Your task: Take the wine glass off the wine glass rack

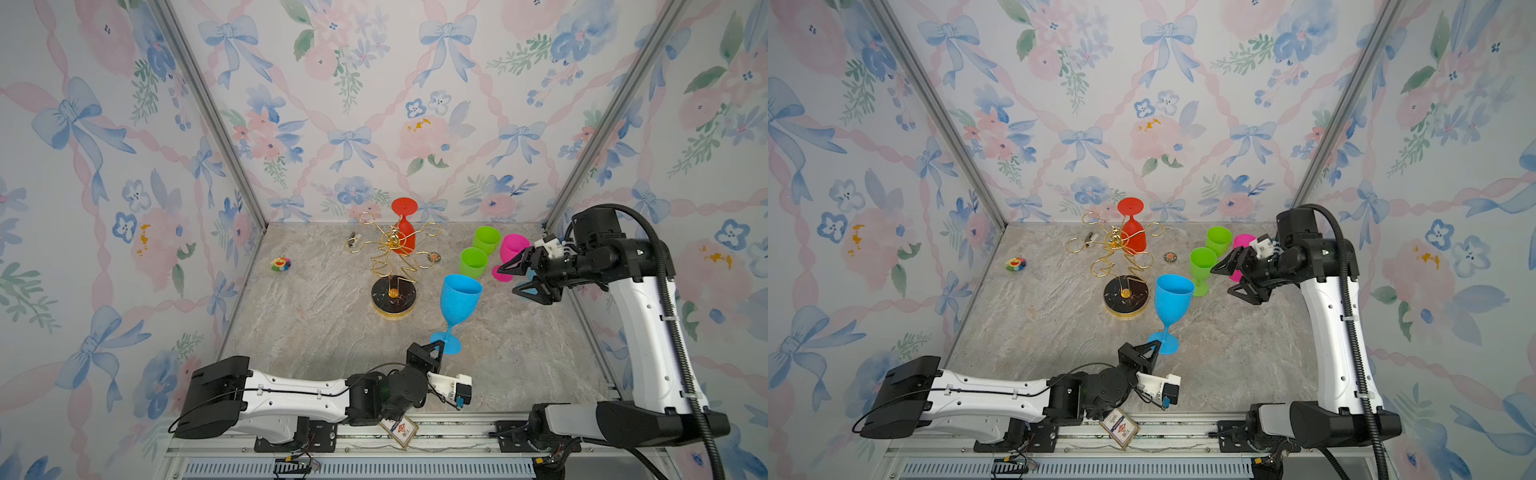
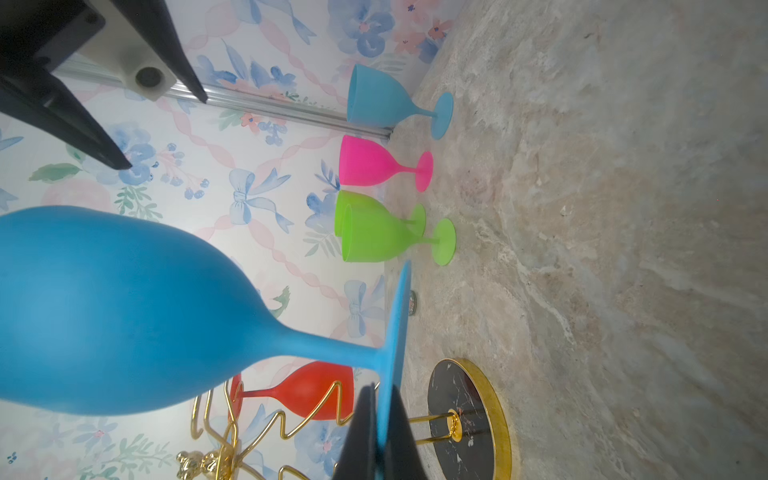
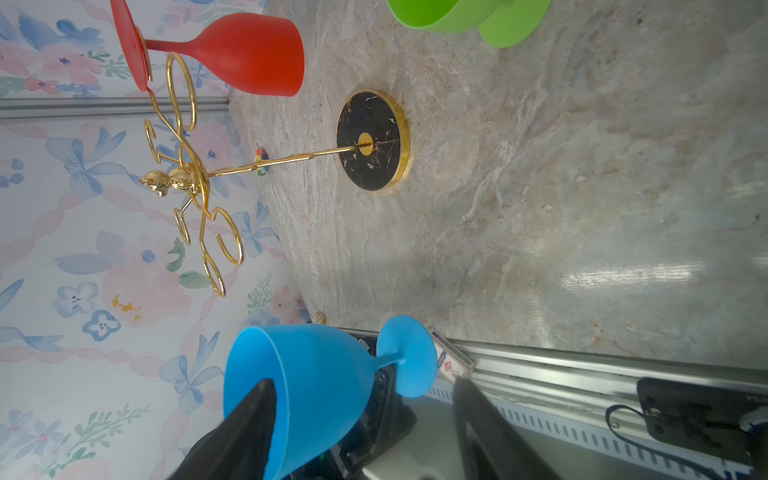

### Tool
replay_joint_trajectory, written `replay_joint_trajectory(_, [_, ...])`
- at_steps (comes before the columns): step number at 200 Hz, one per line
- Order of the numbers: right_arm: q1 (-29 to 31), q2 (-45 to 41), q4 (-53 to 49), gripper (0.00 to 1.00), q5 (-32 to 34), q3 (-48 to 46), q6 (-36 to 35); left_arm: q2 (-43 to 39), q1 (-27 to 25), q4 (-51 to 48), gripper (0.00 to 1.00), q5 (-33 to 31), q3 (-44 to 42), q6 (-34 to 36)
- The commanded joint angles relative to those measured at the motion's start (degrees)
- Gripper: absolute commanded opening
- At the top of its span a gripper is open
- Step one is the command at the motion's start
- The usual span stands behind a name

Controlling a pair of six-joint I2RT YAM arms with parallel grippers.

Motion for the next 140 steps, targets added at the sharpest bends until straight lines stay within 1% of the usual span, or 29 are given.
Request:
replay_joint_trajectory(1, [1.98, 3.30, -8.19, 0.61, -0.87, 6.00, -4.31, 1.24, -0.24, 3.52, 0.00, -0.99, -0.95, 5.01])
replay_joint_trajectory(19, [4.29, 6.41, -11.12, 0.55, -1.04, 10.97, -5.72, 2.47, -0.24, 3.89, 0.00, -1.83, -1.09, 6.40])
replay_joint_trajectory(36, [6.76, 8.73, -14.43, 0.49, -0.29, 13.83, -7.60, 3.73, -0.20, 5.26, 0.00, -3.53, -1.46, 7.13])
replay_joint_trajectory(53, [8.47, 9.80, -15.96, 0.39, 0.53, 13.89, -9.01, 4.78, -0.19, 7.89, 0.00, -5.07, -2.50, 8.65])
replay_joint_trajectory(67, [9.12, 9.86, -15.94, 0.35, 1.30, 12.59, -9.64, 5.72, -0.17, 9.72, 0.00, -6.18, -3.39, 9.92])
replay_joint_trajectory(90, [9.57, 9.80, -16.16, 0.35, 3.46, 10.87, -11.08, 7.01, -0.17, 11.02, 0.00, -8.14, -3.66, 10.41])
replay_joint_trajectory(140, [12.78, 10.64, -17.92, 0.37, 9.44, 10.41, -12.99, 7.09, -0.17, 13.22, 0.00, -9.33, -4.03, 11.38])
